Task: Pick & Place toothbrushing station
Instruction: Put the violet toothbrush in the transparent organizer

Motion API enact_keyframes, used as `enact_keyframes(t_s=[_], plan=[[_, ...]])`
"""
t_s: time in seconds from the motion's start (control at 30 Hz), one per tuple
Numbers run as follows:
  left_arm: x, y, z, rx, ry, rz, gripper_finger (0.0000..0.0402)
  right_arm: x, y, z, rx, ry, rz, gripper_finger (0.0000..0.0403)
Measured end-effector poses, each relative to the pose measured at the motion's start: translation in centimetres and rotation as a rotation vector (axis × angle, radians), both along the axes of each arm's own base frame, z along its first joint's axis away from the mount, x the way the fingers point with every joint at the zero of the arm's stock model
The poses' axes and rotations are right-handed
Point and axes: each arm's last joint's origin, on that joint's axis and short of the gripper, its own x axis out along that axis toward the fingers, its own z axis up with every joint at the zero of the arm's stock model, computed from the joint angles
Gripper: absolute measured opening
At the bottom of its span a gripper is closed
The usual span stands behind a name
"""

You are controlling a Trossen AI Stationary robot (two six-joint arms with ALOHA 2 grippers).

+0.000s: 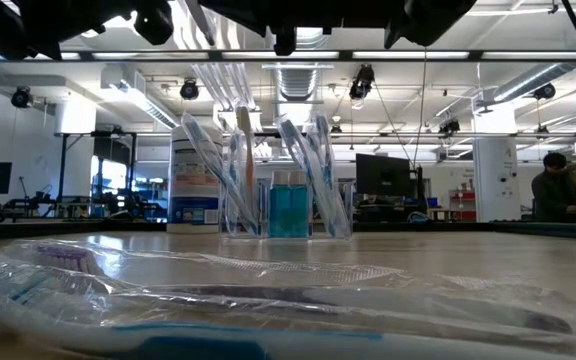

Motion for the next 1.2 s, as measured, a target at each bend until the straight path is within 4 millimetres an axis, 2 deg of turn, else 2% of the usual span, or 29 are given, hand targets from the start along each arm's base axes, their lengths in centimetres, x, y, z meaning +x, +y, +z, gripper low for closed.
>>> enact_keyframes(t_s=[0.07,0.37,0.67,0.8,1.03,1.2], plan=[[0.0,0.0,0.0,0.01,-0.001,-0.002,0.0023,0.0,0.0,0.0,0.0,0.0,-0.001,0.0008],[-0.2,0.0,0.0,0.008,-0.001,0.008,0.0024,0.0,0.0,0.1,0.021,-0.005,0.002,0.002],[-1.3,-0.1,0.3,0.037,0.021,0.028,0.0024,-0.5,0.0,1.0,0.044,0.009,0.004,0.0127],[-2.2,0.0,0.1,0.061,0.074,0.089,0.0024,-1.5,0.0,2.0,0.052,0.048,-0.042,0.0155],[-2.8,0.0,-2.1,0.042,0.182,0.122,0.0024,-4.2,0.1,2.8,0.069,0.046,-0.026,0.0161],[-2.7,0.0,-5.0,0.001,0.245,0.113,0.0024,-6.2,0.1,2.0,0.083,0.072,-0.019,0.0139]])
